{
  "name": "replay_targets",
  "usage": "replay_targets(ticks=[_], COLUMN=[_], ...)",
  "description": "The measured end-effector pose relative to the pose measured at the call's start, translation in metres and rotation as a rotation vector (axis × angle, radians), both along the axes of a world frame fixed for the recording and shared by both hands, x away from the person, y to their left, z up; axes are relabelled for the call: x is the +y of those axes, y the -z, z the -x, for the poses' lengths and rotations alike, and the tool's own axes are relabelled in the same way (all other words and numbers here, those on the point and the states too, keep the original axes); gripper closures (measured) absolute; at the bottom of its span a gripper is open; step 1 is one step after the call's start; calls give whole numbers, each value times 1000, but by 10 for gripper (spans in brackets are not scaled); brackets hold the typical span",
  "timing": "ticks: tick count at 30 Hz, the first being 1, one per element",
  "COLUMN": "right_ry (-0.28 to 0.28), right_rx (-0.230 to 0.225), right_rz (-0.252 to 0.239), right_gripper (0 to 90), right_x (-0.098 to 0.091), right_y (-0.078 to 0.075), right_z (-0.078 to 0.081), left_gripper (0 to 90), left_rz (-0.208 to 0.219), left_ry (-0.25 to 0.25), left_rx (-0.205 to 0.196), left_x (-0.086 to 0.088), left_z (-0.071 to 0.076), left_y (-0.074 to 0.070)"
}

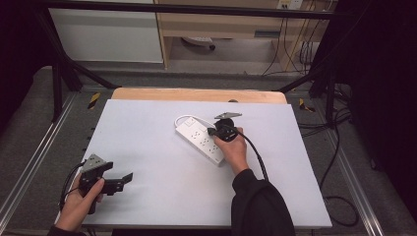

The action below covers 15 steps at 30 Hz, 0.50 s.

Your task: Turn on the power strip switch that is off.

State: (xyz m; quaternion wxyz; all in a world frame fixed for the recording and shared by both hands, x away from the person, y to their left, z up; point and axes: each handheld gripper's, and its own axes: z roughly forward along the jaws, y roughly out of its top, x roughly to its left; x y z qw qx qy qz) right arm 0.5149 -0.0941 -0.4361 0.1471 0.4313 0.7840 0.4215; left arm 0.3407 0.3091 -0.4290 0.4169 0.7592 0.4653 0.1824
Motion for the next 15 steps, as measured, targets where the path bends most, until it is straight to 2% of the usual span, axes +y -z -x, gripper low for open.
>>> replay_targets(ticks=[15], right_ry=[-1], right_rx=[5], right_rz=[2], right_gripper=[900], right_x=[1], right_y=[2], right_z=[-1], left_gripper=[85], left_rz=[-2], left_ry=[1], left_rx=[0], left_x=[0], left_z=[0], left_y=[0])
